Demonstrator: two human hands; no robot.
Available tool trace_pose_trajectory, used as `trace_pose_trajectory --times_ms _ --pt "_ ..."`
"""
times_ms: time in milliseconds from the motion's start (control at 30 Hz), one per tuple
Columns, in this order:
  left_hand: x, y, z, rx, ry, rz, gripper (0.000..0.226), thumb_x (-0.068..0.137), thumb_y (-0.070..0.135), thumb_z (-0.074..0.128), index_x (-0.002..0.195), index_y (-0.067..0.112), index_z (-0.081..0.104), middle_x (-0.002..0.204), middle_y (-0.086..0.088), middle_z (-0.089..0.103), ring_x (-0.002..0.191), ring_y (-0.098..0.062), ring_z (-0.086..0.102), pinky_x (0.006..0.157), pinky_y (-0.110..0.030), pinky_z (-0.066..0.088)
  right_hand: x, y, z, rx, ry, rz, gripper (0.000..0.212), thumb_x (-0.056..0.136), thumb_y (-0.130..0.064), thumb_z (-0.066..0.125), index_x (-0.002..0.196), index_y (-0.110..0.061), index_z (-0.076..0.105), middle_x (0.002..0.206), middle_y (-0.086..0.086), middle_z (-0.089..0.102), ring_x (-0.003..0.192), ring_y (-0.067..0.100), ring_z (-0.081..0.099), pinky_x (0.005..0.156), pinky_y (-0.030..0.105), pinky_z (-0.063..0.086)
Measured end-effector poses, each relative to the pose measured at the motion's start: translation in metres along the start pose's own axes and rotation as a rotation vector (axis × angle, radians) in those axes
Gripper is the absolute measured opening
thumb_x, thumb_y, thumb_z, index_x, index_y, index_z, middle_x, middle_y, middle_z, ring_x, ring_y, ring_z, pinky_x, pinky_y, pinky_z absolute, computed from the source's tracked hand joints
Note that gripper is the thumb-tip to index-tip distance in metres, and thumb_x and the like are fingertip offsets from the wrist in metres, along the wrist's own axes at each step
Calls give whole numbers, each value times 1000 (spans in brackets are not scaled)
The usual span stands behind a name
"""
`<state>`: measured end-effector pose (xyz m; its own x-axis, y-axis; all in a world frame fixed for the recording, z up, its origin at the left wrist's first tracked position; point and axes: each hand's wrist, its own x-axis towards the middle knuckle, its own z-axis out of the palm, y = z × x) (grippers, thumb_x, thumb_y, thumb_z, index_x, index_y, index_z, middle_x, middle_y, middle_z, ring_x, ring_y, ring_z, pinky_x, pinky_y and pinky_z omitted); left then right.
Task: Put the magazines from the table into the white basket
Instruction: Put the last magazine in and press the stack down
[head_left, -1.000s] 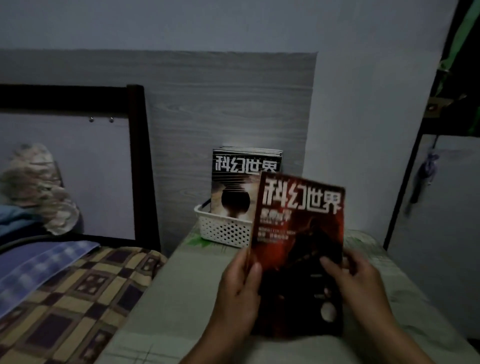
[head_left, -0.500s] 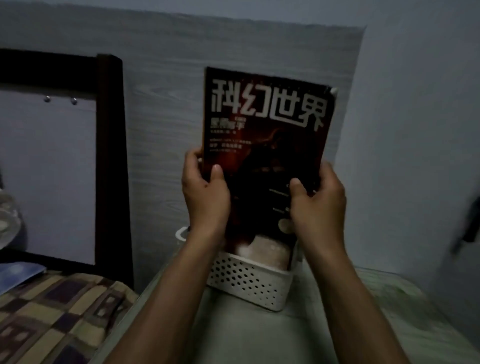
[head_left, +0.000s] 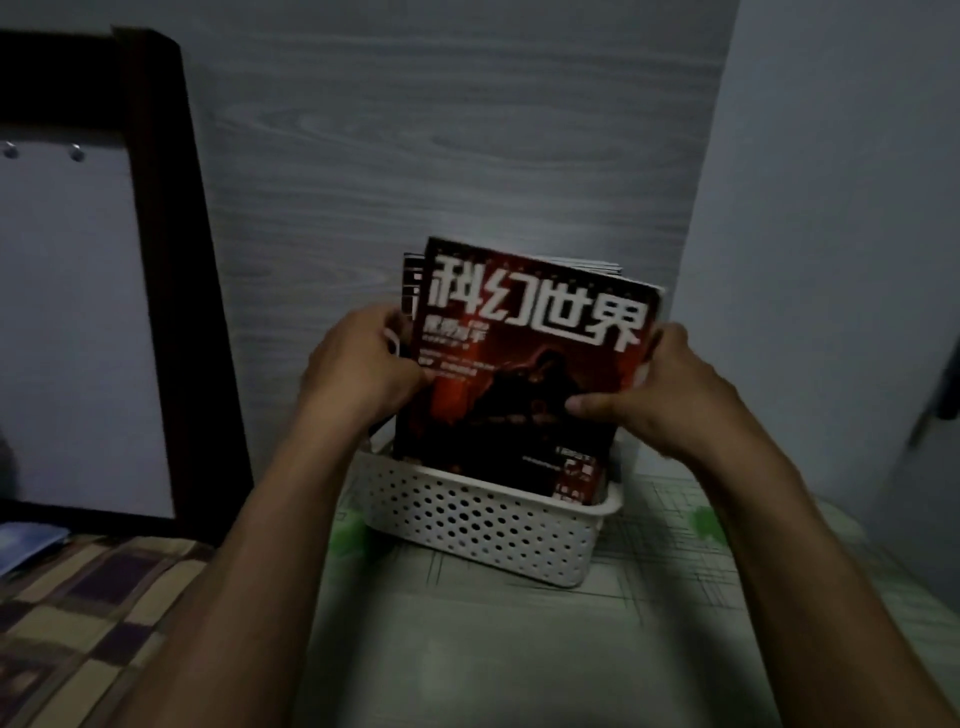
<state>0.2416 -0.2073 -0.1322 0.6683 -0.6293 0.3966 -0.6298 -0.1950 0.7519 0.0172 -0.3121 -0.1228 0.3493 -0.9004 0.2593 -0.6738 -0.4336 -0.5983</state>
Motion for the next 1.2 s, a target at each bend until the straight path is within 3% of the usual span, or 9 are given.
trace_pose_trajectory --times_ms 167,267,500,567,667,800,900,1033,1200 --pt "-3 -20 -14 152 -324 -282 74 77 43 77 138 17 43 141 -11 51 119 -28 53 100 -48 43 -4 21 6 -50 -535 198 87 70 -40 85 139 -20 36 107 12 68 65 20 73 54 33 60" --pt "-16 -27 3 191 -574 -313 67 80 44 73 137 21 45 143 -8 49 115 -26 51 93 -46 49 0 27 9 51 -521 113 85 77 -23 82 147 -18 34 124 9 62 74 15 68 56 31 59" --pt "-24 -30 35 271 -334 -172 63 73 59 73 128 34 53 132 -2 62 114 -26 59 96 -42 48 13 41 20 297 -382 187 79 82 5 70 148 -17 33 104 8 56 80 26 67 71 44 62" --pt "-26 -32 44 237 -294 -152 64 73 61 73 128 34 53 131 -1 64 116 -26 59 96 -41 47 13 45 22 276 -292 146 76 79 1 74 145 -17 39 106 12 63 88 30 67 79 47 60" --pt "-24 -38 47 105 -318 -149 80 67 57 78 136 35 45 141 -2 55 127 -27 52 105 -52 41 15 47 18 84 -197 -1 91 71 -20 85 148 -16 35 144 11 52 119 26 56 97 37 48" --pt "3 -33 39 -332 -136 45 116 40 57 91 140 39 35 141 3 51 125 -19 55 102 -48 48 41 30 15 784 -146 -166 125 48 -42 95 152 -29 26 143 -13 41 123 9 49 89 26 47" --pt "33 -34 44 -745 -247 94 117 43 40 98 143 39 37 131 2 64 115 -22 65 89 -40 57 61 29 43 1032 -197 -170 109 43 -42 98 138 -34 45 129 0 67 108 21 70 87 44 58" --pt "49 -53 50 -727 -472 71 92 49 32 96 130 36 51 119 1 71 110 -25 68 80 -34 58 74 49 66 1005 -273 -134 106 44 -37 99 135 -37 45 122 -1 70 107 22 70 91 50 55" --pt "45 -71 45 -505 -584 51 107 48 33 94 139 39 37 129 3 61 114 -18 64 88 -39 57 76 48 63 936 -318 -198 114 43 -33 100 140 -32 40 125 -1 68 110 20 68 94 50 54"
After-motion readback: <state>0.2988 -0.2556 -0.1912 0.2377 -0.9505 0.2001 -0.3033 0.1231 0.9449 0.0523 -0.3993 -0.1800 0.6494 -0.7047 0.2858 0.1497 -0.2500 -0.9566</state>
